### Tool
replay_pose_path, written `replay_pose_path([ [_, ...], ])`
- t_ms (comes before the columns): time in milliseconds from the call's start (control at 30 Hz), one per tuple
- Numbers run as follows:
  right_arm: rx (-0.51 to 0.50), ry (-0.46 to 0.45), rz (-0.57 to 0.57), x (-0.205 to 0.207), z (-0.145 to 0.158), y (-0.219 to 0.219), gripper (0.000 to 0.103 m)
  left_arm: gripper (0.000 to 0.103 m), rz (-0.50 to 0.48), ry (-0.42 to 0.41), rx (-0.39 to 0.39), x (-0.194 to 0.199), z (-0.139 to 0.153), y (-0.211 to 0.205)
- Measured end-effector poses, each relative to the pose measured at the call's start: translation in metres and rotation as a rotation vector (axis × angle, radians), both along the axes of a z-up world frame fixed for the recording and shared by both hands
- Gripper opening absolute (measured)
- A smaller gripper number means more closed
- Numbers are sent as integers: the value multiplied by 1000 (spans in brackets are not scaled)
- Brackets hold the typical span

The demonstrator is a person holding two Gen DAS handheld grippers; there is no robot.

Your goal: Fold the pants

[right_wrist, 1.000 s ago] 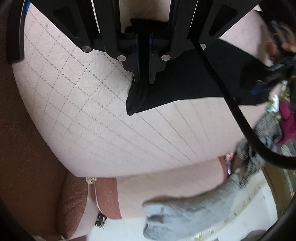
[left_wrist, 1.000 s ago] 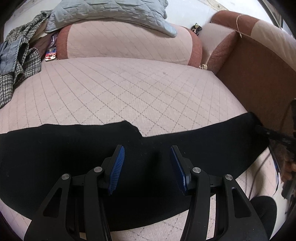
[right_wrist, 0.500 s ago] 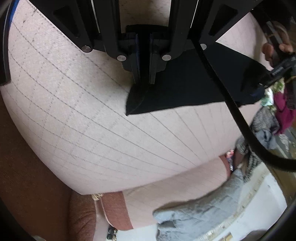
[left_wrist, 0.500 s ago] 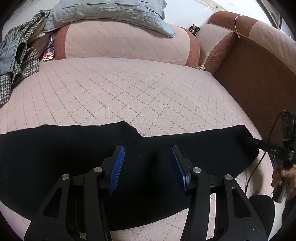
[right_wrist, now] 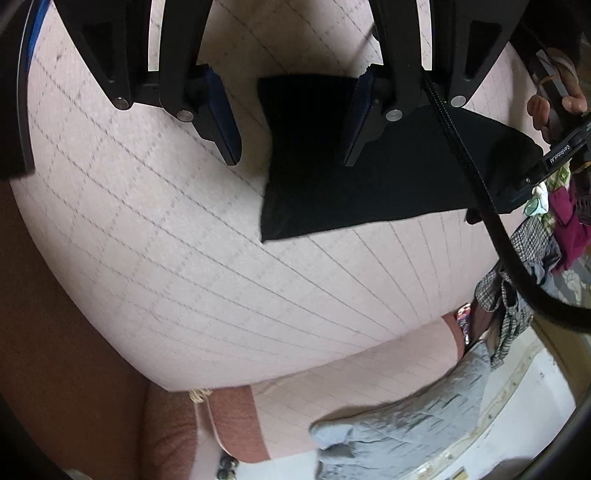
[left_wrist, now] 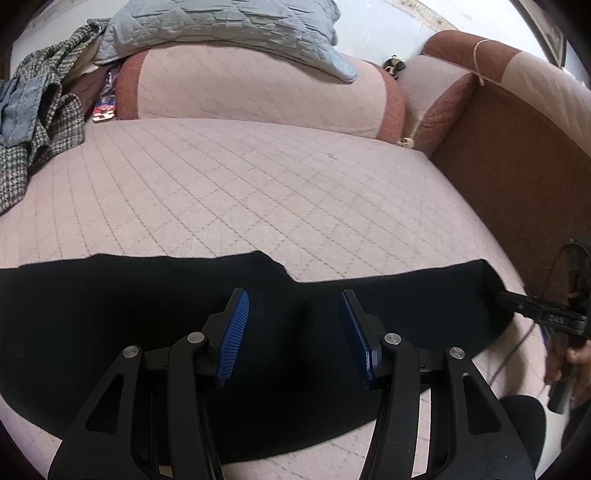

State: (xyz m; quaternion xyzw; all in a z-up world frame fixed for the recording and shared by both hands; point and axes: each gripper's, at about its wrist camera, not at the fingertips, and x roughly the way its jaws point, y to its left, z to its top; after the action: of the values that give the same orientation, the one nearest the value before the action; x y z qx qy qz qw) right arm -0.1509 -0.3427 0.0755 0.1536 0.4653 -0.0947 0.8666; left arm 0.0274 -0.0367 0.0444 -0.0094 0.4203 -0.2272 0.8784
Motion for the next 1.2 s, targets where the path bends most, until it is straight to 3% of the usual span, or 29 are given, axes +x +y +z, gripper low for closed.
replay_pose_path([
  [100,-3,5,-21,0,3,1,53,51,62,1,26,10,-4,5],
  [167,3,-55,-2,-1,17,9,53,51,126,3,62,18,-8,11],
  [233,25,-127,85,6,35,27,53,51,162,28,75,24,-12,16],
  [367,95,-158,263,55,44,72,53,51,193,65,130,29,-18,24],
  [433,159,-152,325,91,34,95,52,51,189,67,138,28,-18,27],
  [467,192,-142,347,109,26,105,47,51,186,66,146,26,-18,29],
  [567,295,-47,394,164,-9,135,31,51,206,71,143,18,-19,38],
  [633,328,4,424,190,-28,155,31,51,219,97,109,16,-20,47],
  [733,321,37,457,212,-40,179,31,51,224,128,75,15,-26,58],
  [833,299,58,501,222,-50,189,10,51,193,88,136,7,-25,54],
  [967,201,8,513,220,-42,192,8,51,187,68,142,2,-28,55],
  [1033,169,38,466,224,-56,192,8,51,187,65,156,2,-30,53],
  [1200,213,23,428,216,-44,179,9,51,208,68,135,4,-26,52],
])
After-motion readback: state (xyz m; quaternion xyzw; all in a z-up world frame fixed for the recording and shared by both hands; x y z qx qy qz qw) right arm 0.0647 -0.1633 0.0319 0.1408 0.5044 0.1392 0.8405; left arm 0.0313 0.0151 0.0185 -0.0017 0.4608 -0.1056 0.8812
